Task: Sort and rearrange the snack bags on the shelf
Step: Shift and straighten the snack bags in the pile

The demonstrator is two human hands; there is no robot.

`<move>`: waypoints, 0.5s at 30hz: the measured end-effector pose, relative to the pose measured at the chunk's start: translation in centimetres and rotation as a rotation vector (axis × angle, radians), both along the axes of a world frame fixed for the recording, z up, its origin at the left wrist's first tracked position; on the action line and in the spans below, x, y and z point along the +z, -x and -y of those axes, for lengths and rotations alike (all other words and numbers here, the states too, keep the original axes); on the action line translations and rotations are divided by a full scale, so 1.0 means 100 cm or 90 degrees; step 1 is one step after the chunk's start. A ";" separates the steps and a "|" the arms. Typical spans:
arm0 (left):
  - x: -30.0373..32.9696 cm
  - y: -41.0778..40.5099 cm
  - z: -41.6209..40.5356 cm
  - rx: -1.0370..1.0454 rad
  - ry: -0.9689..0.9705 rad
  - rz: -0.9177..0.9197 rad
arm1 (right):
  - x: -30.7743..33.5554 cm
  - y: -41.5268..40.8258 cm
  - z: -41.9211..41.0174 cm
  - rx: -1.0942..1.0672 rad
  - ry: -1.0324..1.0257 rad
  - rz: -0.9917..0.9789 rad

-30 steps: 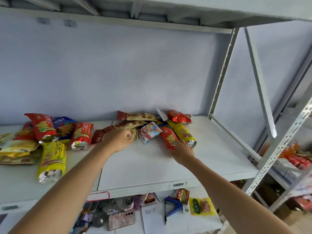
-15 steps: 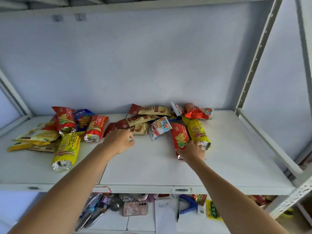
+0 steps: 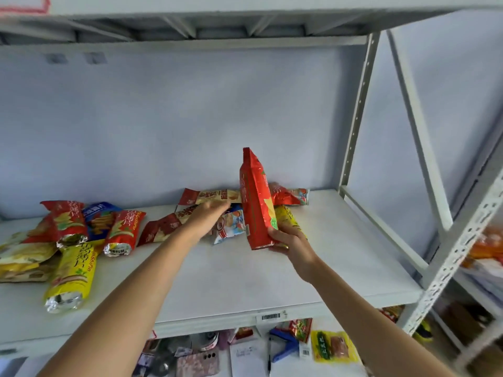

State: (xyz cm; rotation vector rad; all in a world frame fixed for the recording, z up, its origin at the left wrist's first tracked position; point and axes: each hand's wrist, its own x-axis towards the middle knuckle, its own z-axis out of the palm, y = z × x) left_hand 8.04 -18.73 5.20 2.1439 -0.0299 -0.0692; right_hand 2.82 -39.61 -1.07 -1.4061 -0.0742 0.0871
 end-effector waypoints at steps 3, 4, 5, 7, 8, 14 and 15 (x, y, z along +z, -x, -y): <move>0.016 0.003 -0.007 0.049 0.220 -0.061 | 0.012 0.013 -0.006 0.145 -0.030 0.013; 0.022 0.003 -0.011 0.055 0.286 -0.081 | 0.013 0.016 -0.008 0.178 -0.046 0.016; 0.028 0.004 -0.017 0.045 0.345 -0.096 | 0.016 0.019 -0.012 0.208 -0.063 0.017; 0.037 0.005 -0.028 -0.015 0.436 -0.125 | 0.021 0.025 -0.019 0.265 -0.082 0.012; 0.040 0.007 -0.032 -0.052 0.464 -0.136 | 0.024 0.028 -0.022 0.290 -0.083 0.006; 0.054 0.026 -0.028 -0.137 0.536 -0.134 | 0.028 0.038 -0.028 0.345 -0.113 -0.037; 0.056 0.027 -0.028 -0.121 0.519 -0.108 | 0.030 0.039 -0.029 0.309 -0.109 -0.045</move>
